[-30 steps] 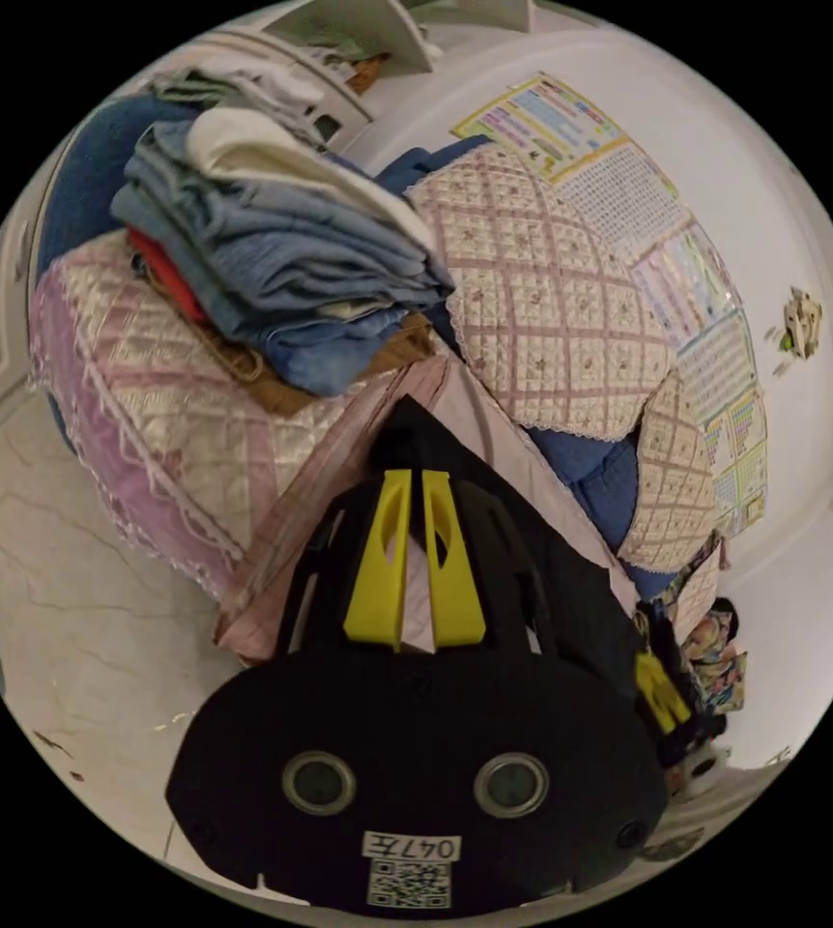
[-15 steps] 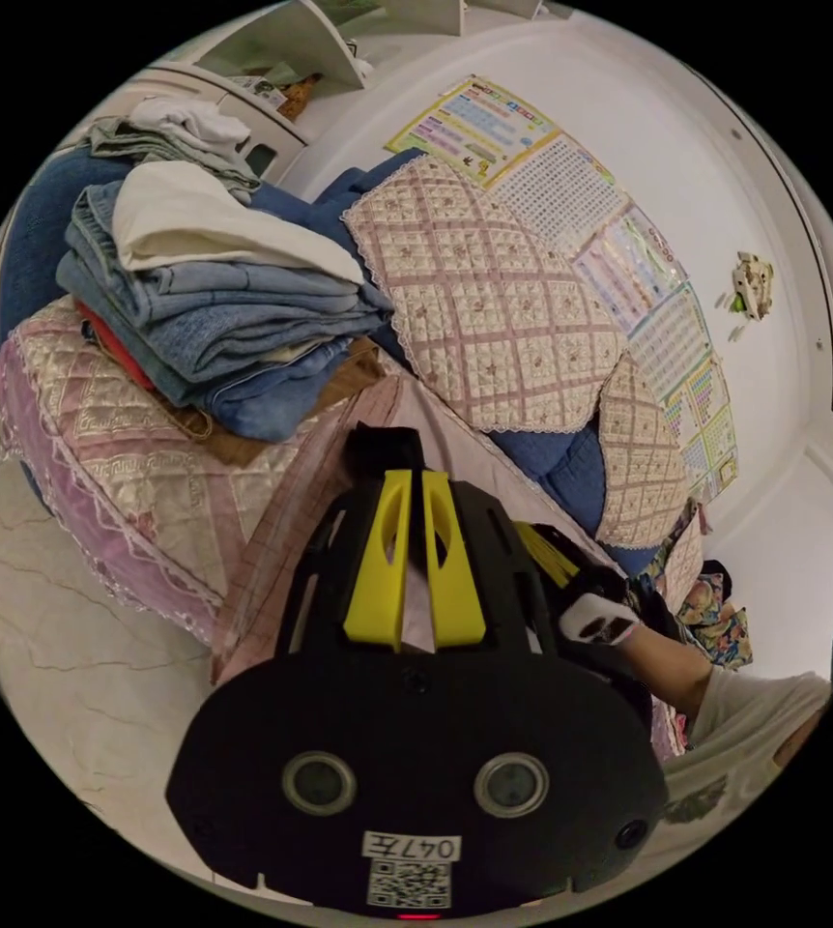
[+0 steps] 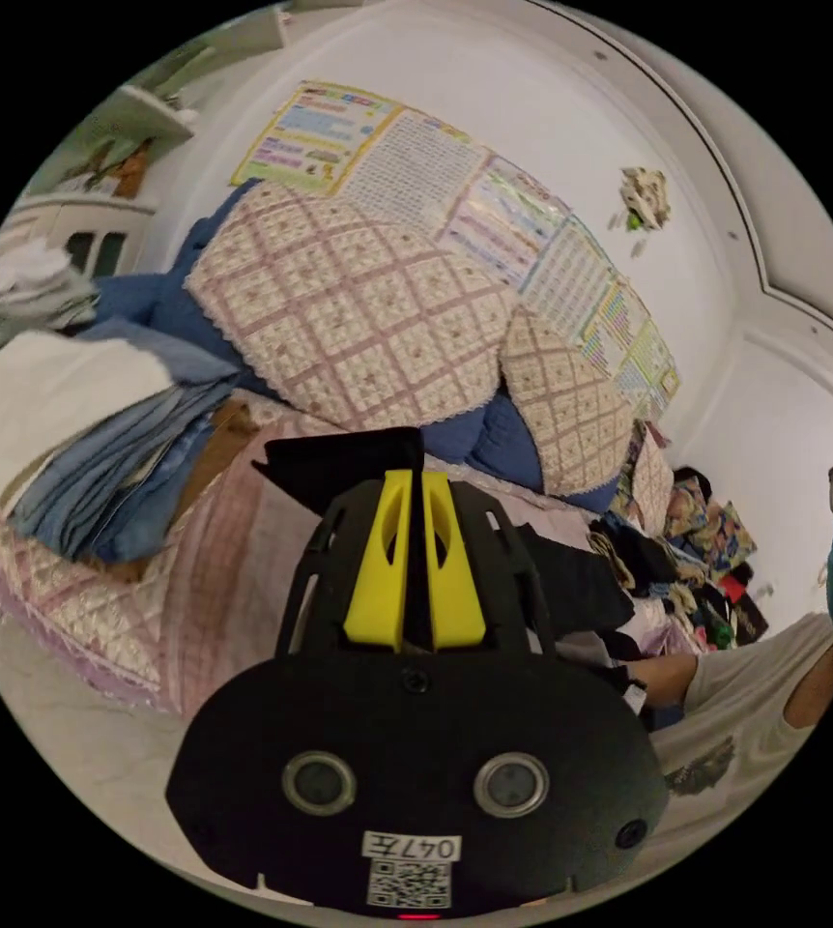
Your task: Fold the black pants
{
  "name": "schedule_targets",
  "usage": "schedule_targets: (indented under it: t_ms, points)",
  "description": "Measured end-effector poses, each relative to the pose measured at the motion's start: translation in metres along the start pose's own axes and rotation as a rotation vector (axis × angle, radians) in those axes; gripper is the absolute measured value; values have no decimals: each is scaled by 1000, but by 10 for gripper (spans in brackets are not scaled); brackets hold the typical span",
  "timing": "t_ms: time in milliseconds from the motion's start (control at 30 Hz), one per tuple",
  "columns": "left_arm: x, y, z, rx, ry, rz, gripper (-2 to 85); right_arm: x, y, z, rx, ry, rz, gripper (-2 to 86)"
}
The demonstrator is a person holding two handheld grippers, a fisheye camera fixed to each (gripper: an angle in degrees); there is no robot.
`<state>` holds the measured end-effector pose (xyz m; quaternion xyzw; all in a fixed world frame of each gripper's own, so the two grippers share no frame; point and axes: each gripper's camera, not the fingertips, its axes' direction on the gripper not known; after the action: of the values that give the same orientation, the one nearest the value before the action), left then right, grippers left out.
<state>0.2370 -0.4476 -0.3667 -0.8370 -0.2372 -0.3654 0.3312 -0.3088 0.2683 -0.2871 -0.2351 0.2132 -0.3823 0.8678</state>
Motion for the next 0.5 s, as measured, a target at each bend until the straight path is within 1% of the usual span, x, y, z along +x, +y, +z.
schedule_targets:
  t_ms: [33,100,133,200,233,300,333,367,400,433,500]
  points:
    - [14,-15,1,-8,17,26,-9,1,9,-13,23,-23,11,-7]
    - [78,-74,12,-43,113,136,-8,-8,23,-29,24,-22,-6,-6]
    - [96,-88,16,-58,140,168,-8,-16,34,-36,14,-23,-21,-6]
    - [171,-134,44,-142,245,288,-7,-25,51,-44,-15,-39,-19,-5]
    - [190,-143,53,-168,270,315,-7,-28,64,-46,-43,-61,0,-4]
    - [256,-166,97,-291,338,397,-3,-31,83,-48,-87,-97,36,-2]
    - [271,-169,109,-327,343,413,-2,-33,96,-48,-118,-115,52,1]
    - [298,-171,135,-403,344,442,5,-36,108,-48,-148,-124,62,8]
    - [319,-170,159,-480,336,463,18,-38,114,-48,-161,-126,66,12]
    - [328,-169,169,-514,333,470,27,-42,126,-47,-187,-131,69,17]
    - [352,-174,187,-599,352,448,80,-47,143,-44,-229,-139,74,24]
